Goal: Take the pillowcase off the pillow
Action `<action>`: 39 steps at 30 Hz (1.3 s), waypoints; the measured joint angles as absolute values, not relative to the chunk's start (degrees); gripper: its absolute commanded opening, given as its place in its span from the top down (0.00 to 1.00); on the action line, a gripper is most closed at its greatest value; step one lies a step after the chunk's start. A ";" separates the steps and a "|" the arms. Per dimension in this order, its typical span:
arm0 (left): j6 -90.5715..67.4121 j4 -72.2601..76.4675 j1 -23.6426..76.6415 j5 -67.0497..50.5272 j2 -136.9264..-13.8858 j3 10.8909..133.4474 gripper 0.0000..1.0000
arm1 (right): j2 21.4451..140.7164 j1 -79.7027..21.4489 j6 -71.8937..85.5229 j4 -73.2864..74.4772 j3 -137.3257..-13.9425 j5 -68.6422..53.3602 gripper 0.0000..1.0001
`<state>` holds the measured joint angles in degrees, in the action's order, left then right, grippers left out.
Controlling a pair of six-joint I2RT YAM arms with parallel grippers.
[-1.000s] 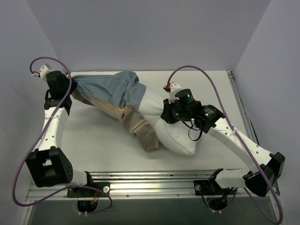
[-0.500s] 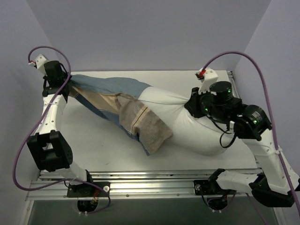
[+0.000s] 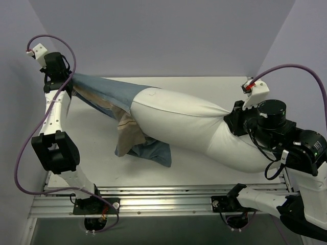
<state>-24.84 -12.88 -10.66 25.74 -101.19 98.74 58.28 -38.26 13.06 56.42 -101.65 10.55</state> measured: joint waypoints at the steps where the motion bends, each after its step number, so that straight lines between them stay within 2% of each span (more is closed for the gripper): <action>1: -24.47 -13.19 -10.66 26.17 -101.82 99.63 0.98 | 58.28 -38.35 13.06 56.75 -101.89 10.98 1.00; 9: -20.69 -19.27 -11.46 31.68 -109.62 108.97 0.98 | 55.02 -42.26 12.40 58.22 -102.72 16.19 1.00; 14: -20.01 -24.34 -12.49 33.17 -113.47 115.63 0.98 | 51.44 -53.17 14.02 61.25 -104.20 24.95 1.00; 21: -19.90 -25.63 -11.40 31.59 -112.86 116.95 0.98 | 48.56 -65.32 17.74 63.68 -104.84 35.59 1.00; 26: -20.12 -29.39 -9.13 26.35 -110.08 116.53 0.98 | 53.47 -67.59 18.15 60.95 -103.44 39.35 1.00; 30: -20.40 -31.22 -5.82 21.69 -100.40 105.82 0.98 | 60.14 -67.61 17.76 55.94 -101.36 40.12 1.00; 34: -21.37 -31.55 -2.98 16.95 -85.73 88.55 0.97 | 67.22 -66.39 17.10 49.56 -96.44 39.88 1.00; 36: -21.89 -32.71 -2.92 15.62 -79.57 82.54 0.97 | 69.87 -63.72 16.78 46.24 -92.77 38.33 1.00; 39: -22.55 -32.53 -2.92 13.13 -71.99 74.50 0.97 | 71.22 -54.19 16.23 39.29 -85.27 32.08 1.00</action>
<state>-22.55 -32.53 -2.92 13.13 -71.99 74.50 71.22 -54.19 16.23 39.29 -85.27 32.08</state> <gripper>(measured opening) 0.041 0.065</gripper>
